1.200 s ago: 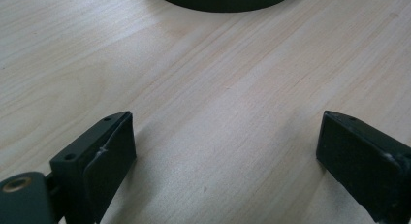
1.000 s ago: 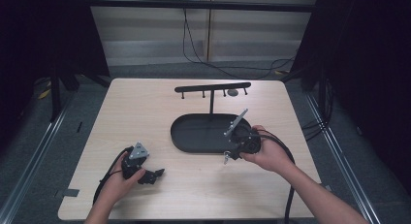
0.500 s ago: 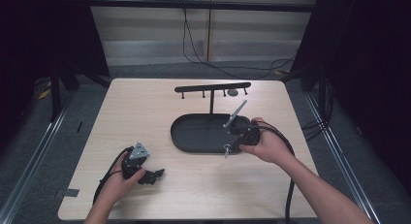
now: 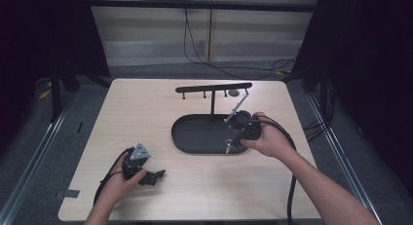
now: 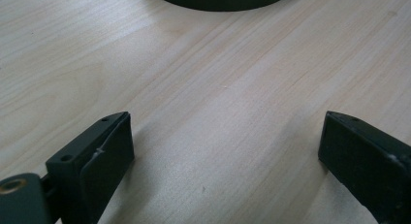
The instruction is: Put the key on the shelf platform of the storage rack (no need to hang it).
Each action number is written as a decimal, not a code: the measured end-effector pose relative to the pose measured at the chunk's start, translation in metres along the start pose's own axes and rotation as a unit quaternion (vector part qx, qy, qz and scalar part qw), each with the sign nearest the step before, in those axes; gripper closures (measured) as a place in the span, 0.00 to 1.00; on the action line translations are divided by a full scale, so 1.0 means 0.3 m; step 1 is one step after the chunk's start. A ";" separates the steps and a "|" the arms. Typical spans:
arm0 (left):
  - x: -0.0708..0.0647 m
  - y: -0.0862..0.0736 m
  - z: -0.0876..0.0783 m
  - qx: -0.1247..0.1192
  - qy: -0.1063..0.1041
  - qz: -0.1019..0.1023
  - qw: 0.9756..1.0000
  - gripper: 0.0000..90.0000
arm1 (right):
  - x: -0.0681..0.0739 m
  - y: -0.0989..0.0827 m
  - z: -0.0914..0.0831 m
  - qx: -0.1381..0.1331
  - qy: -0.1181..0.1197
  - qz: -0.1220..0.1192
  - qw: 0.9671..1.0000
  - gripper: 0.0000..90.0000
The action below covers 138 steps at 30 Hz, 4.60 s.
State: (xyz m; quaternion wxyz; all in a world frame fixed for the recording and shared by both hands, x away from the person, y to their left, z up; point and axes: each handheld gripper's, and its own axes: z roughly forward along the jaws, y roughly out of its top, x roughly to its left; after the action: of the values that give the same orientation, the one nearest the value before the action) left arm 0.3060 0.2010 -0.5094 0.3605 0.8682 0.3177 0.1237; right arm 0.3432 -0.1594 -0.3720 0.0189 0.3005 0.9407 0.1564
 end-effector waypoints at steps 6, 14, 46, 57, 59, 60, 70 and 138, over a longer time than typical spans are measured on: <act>-0.002 0.000 0.002 -0.003 0.000 -0.003 1.000 0.06 | -0.018 0.019 -0.006 0.000 -0.007 0.004 1.000 1.00; -0.002 0.000 0.002 -0.003 0.000 -0.003 1.000 0.06 | -0.027 0.045 -0.007 -0.004 -0.009 0.006 1.000 1.00; -0.001 0.001 0.002 -0.002 0.000 0.002 1.000 0.05 | -0.110 0.080 0.015 -0.005 -0.033 0.032 0.999 1.00; -0.001 0.001 0.002 -0.002 0.000 0.003 1.000 0.04 | -0.130 0.087 0.051 0.000 -0.036 0.038 0.999 0.99; -0.001 0.001 0.002 -0.002 -0.001 0.003 1.000 0.04 | -0.132 0.087 0.059 0.002 -0.035 0.041 0.999 0.99; -0.001 0.001 0.002 -0.002 -0.001 0.003 1.000 0.04 | -0.134 0.087 0.064 0.001 -0.036 0.041 0.999 0.99; -0.002 0.001 0.003 -0.002 -0.003 0.001 1.000 0.04 | -0.142 0.092 0.088 0.004 -0.039 0.045 0.998 0.99; -0.002 0.002 0.005 0.005 -0.010 0.007 1.000 0.01 | -0.195 0.060 0.200 -0.026 -0.063 0.079 0.995 0.83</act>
State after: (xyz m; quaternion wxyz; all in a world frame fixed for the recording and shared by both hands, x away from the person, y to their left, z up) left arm 0.3065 0.1993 -0.5100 0.3588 0.8731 0.3090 0.1162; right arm 0.4089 -0.1619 -0.4269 0.0732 0.3821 0.9068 0.1624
